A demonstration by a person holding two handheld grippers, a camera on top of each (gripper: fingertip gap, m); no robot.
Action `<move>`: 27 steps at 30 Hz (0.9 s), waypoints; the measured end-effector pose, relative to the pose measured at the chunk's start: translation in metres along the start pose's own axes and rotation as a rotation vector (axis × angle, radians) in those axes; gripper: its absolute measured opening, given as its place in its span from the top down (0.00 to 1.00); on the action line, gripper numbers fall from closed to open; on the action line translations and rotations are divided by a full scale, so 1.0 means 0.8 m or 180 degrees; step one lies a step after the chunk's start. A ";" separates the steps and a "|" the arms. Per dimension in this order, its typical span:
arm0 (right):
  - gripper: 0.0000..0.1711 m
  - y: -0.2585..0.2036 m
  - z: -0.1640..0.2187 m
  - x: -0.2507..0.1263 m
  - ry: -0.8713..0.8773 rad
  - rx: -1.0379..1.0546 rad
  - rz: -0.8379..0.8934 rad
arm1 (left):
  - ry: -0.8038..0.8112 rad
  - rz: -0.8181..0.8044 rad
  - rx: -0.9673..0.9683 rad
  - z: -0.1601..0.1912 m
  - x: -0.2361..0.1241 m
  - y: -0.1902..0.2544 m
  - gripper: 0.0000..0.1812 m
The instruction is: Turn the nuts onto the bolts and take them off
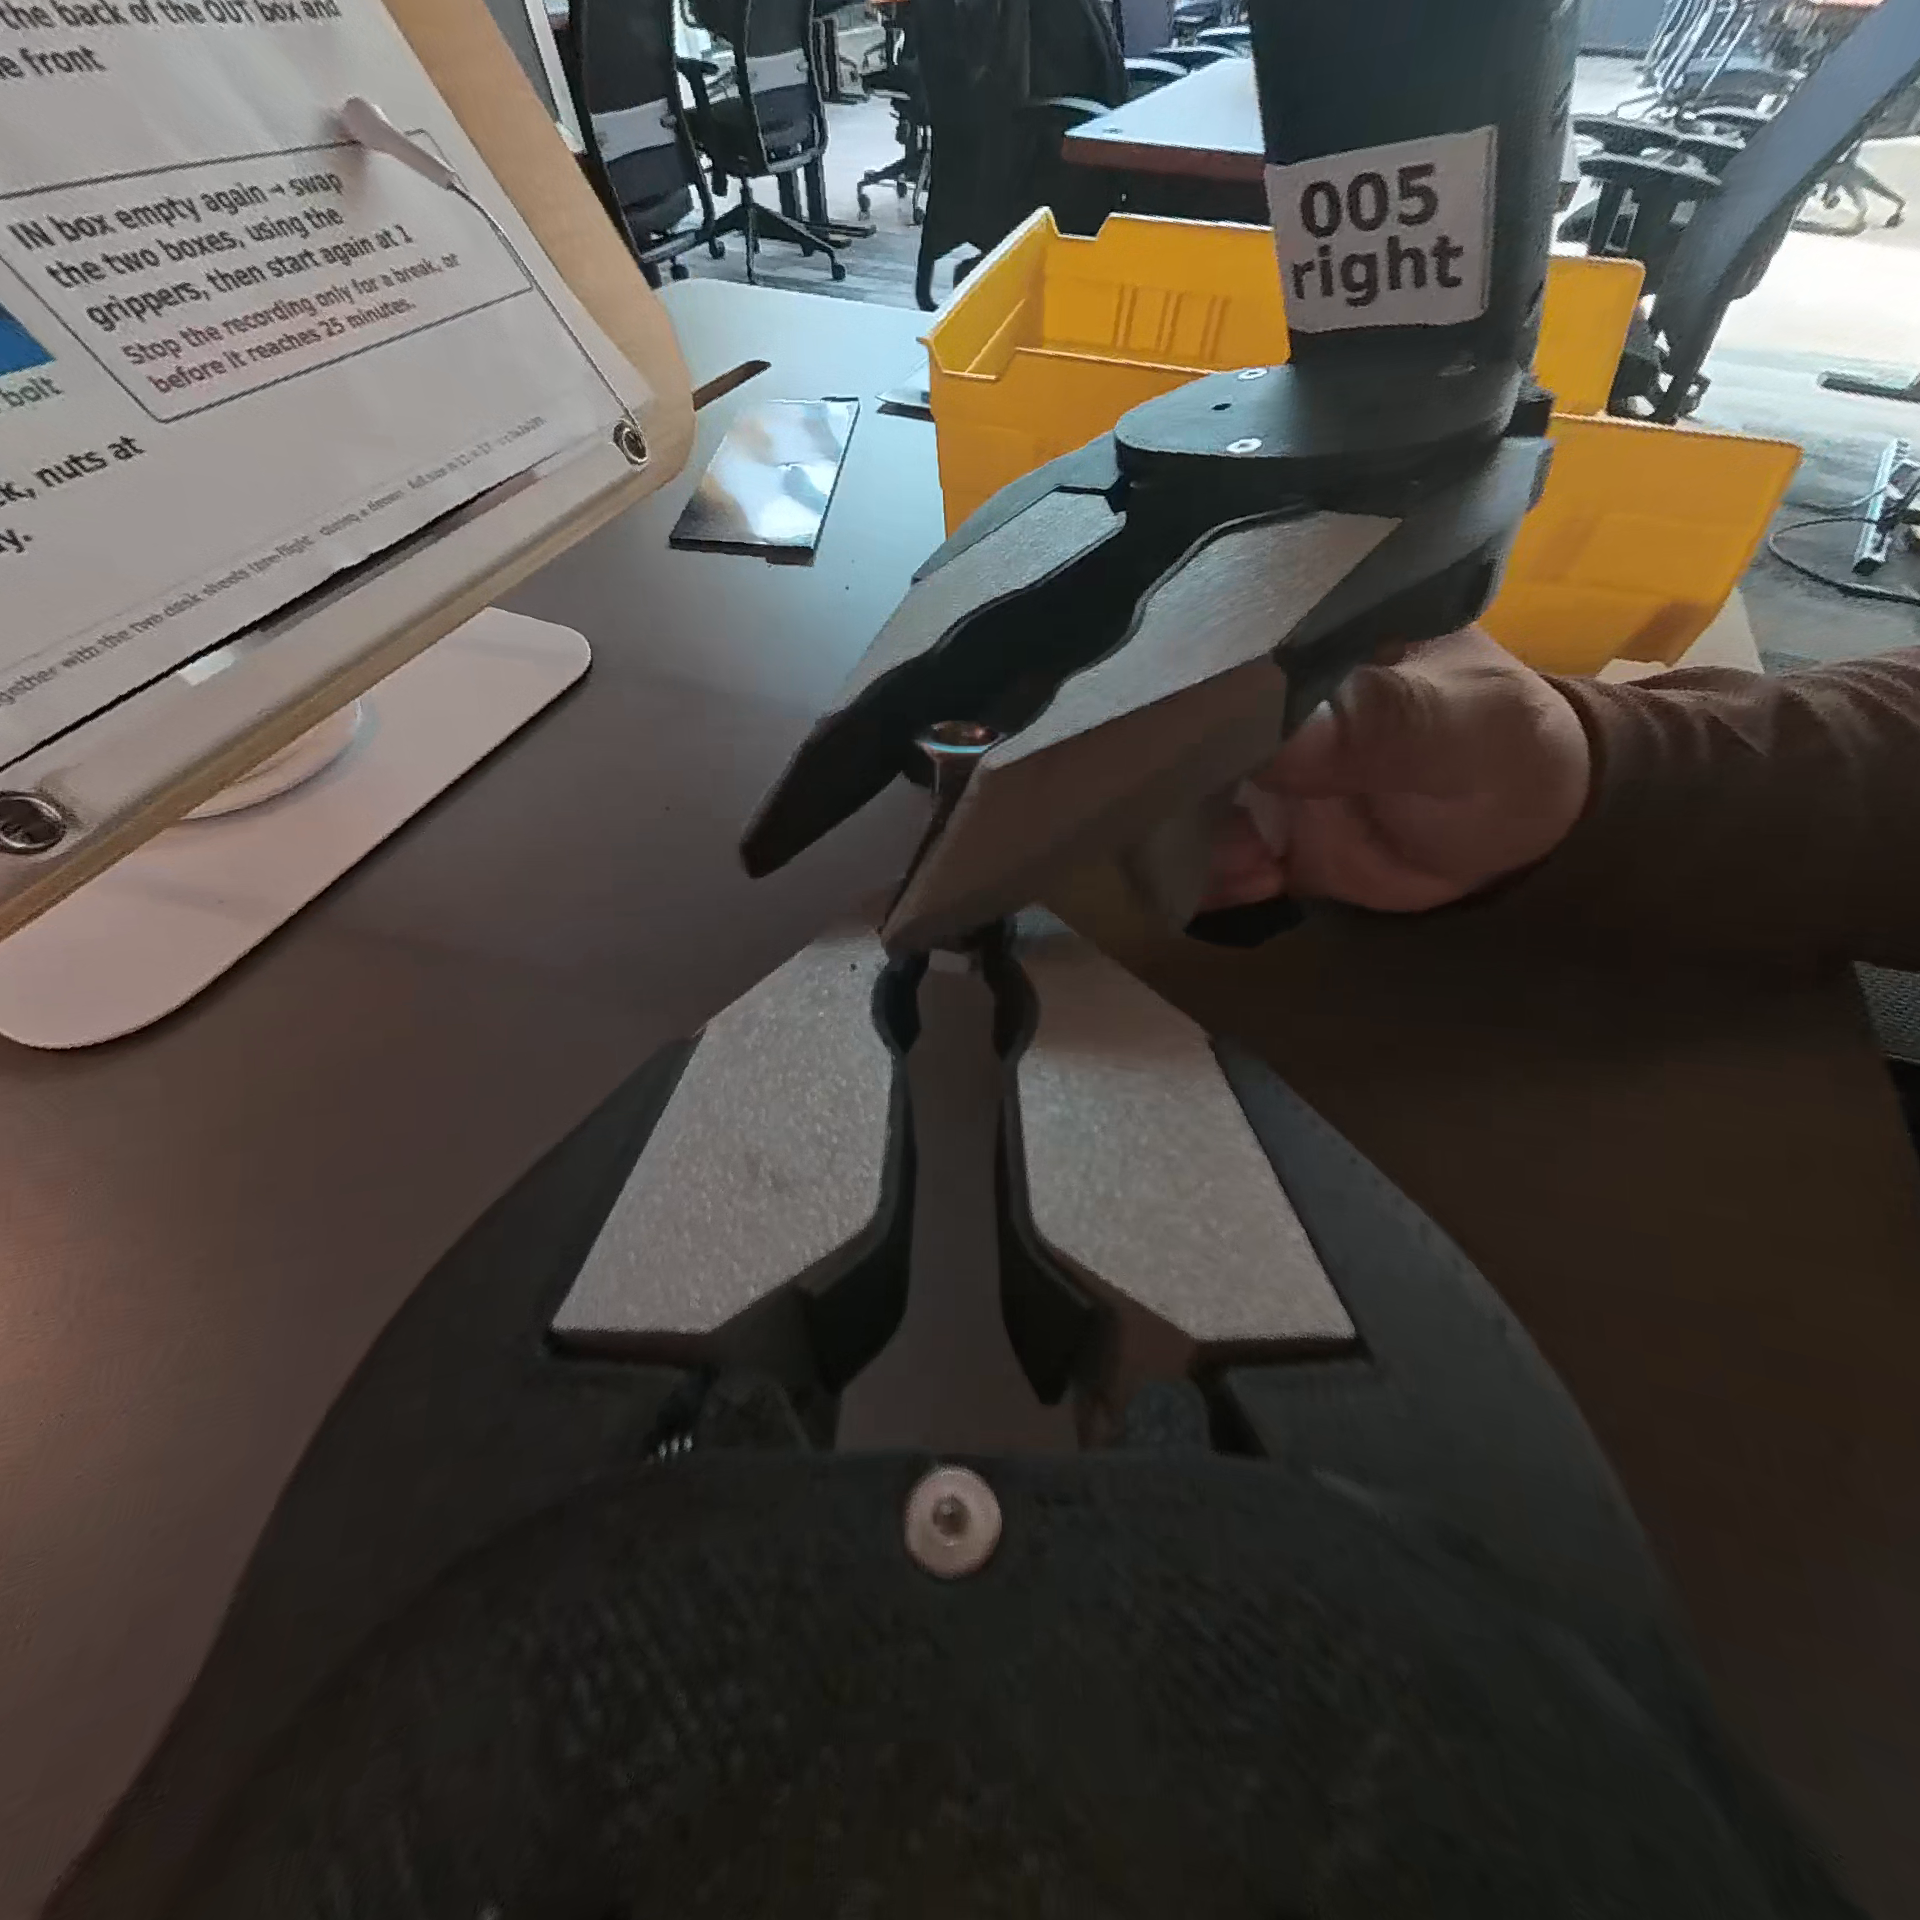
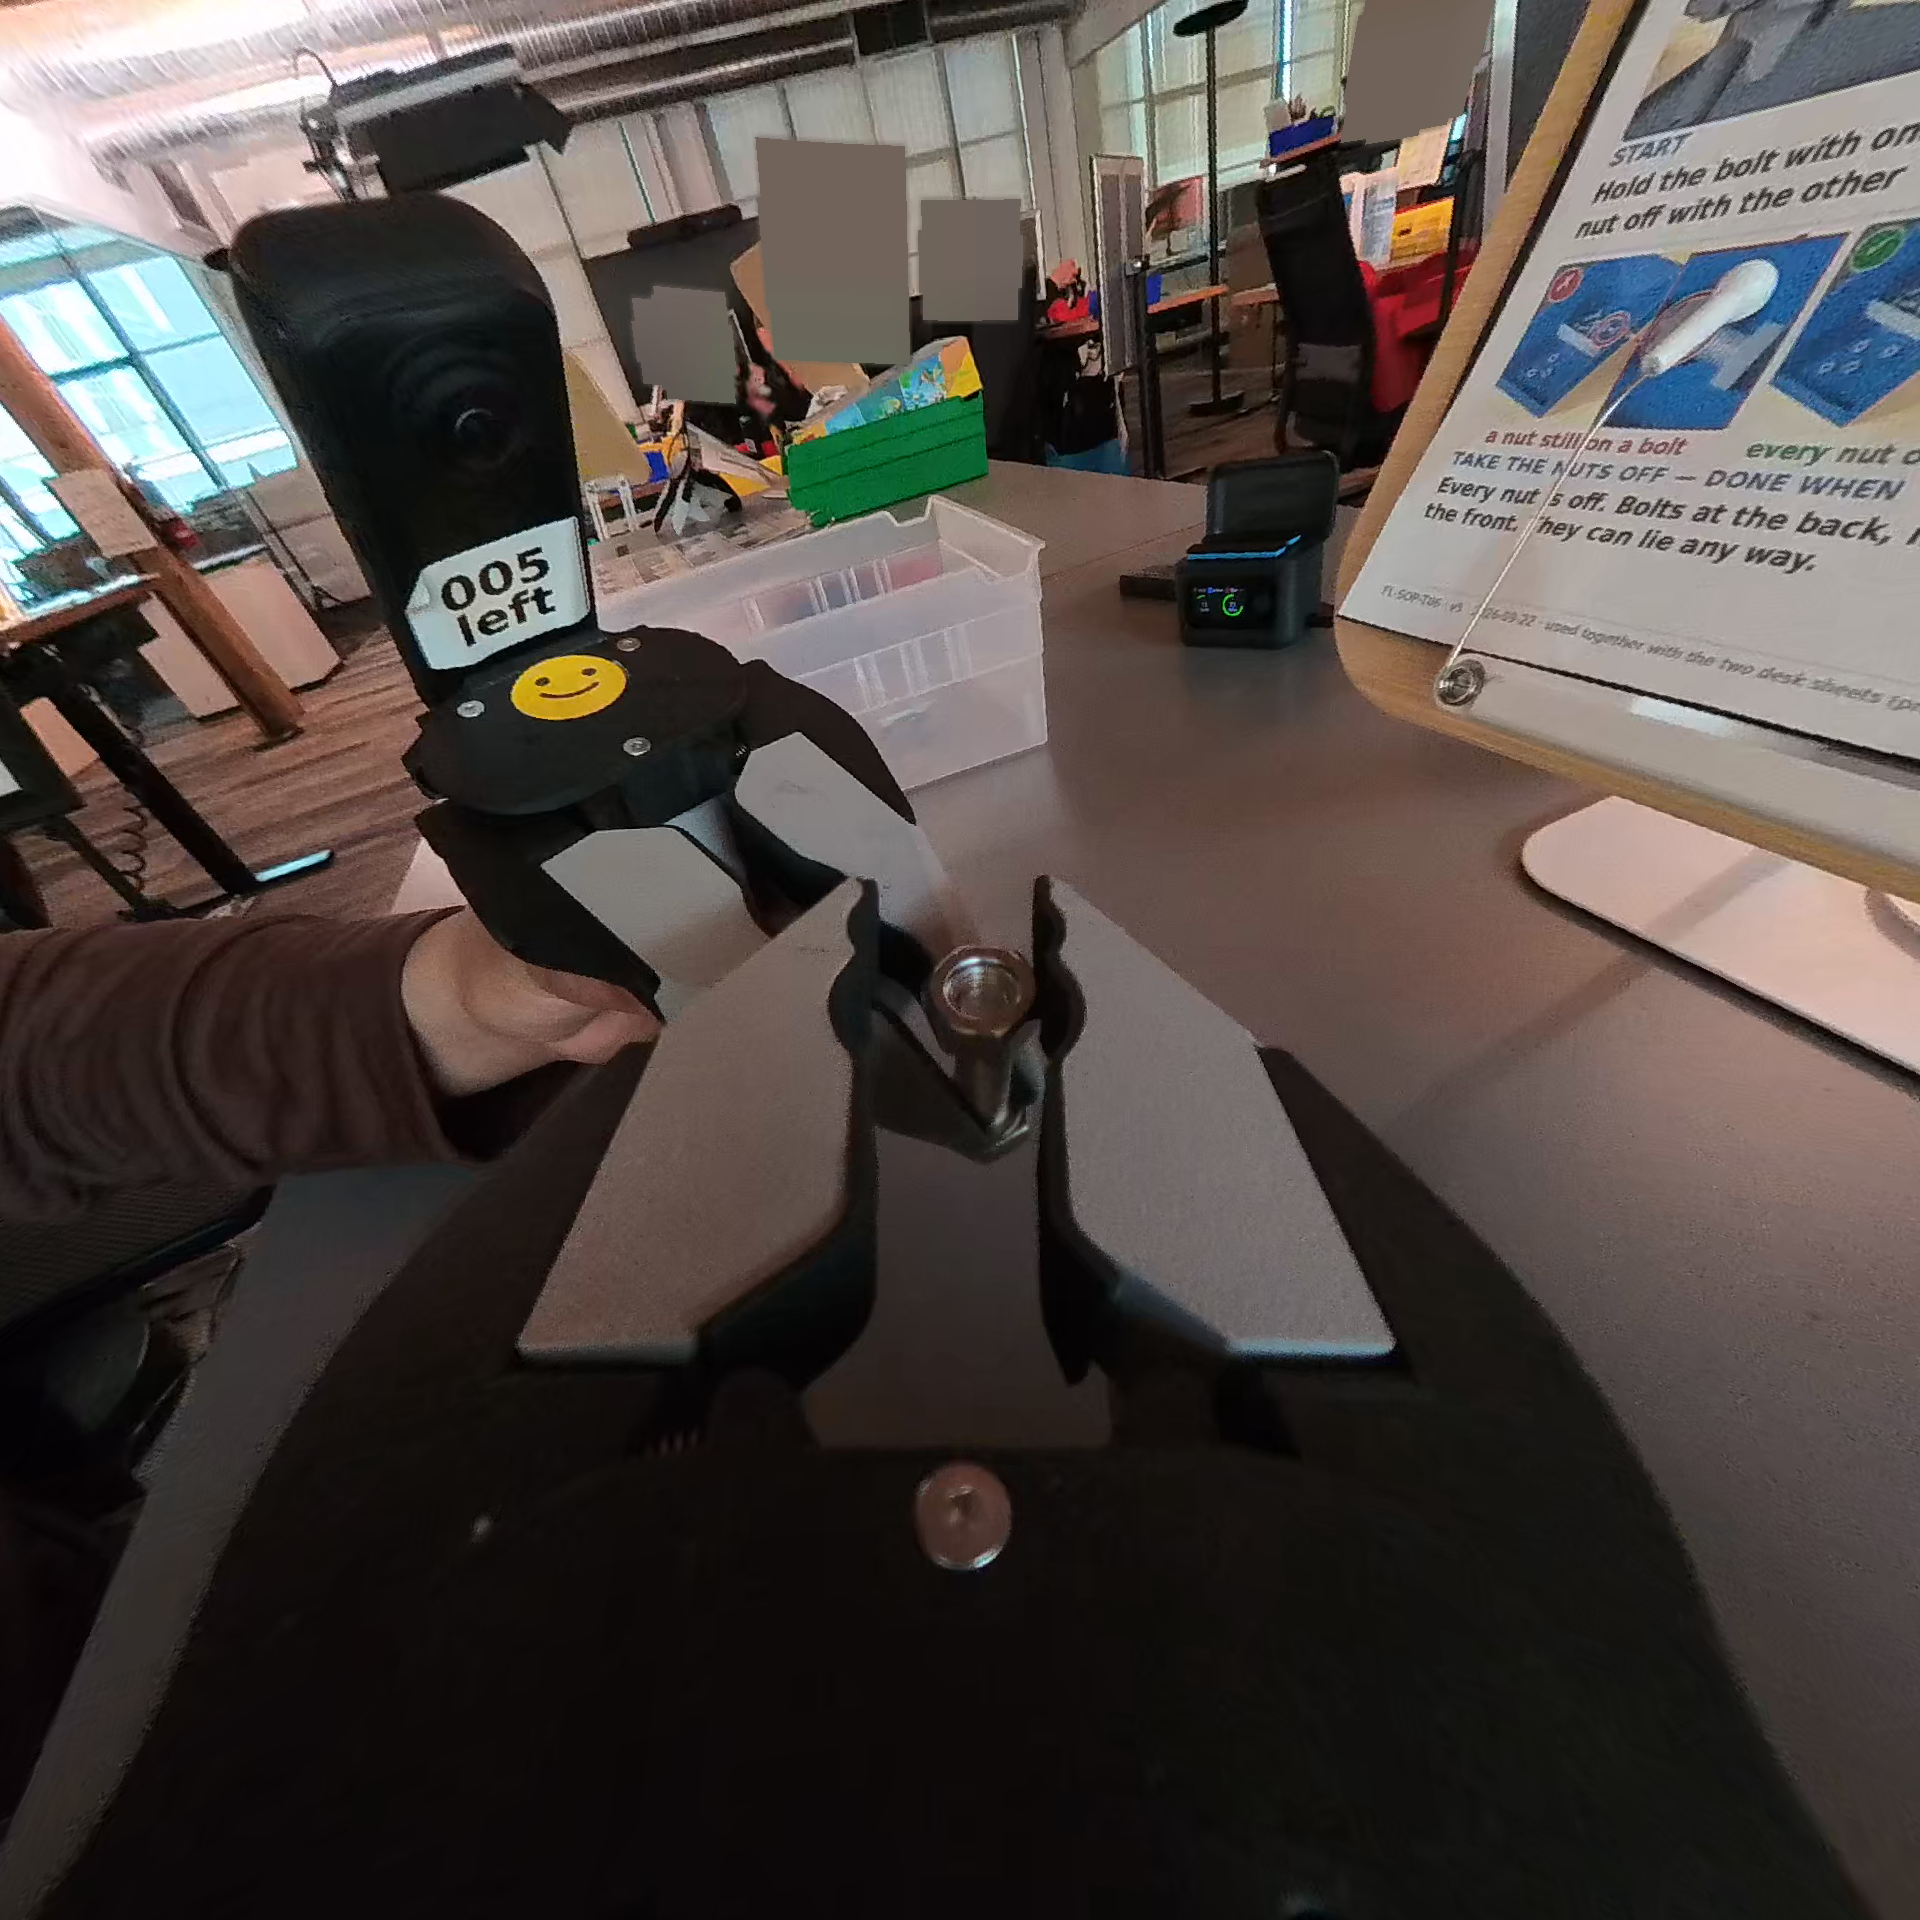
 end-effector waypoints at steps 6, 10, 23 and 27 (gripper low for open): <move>0.82 0.014 -0.012 -0.019 0.0147 0.0024 0.0160 | 0.0139 -0.0138 -0.0157 -0.006 -0.014 -0.021 0.96; 0.85 0.019 -0.010 -0.025 0.0112 0.0050 0.0167 | 0.0210 -0.0184 -0.0295 -0.008 -0.022 -0.034 0.96; 0.84 0.003 -0.010 -0.004 0.0103 0.0008 0.0061 | 0.0096 -0.0001 -0.0092 -0.006 -0.004 -0.003 0.96; 0.80 0.012 -0.016 -0.016 0.0184 0.0048 0.0135 | 0.0161 -0.0165 -0.0175 -0.008 -0.016 -0.023 0.96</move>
Point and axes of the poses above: each gripper's, where its closed fingertips meet, x out along the fingers, z out of its underside, y = z × x across the jaws, the point moved 2 cm from there along -x, back along the fingers, and after that the axes turned 5 degrees about -x, right-handed, at the moved point
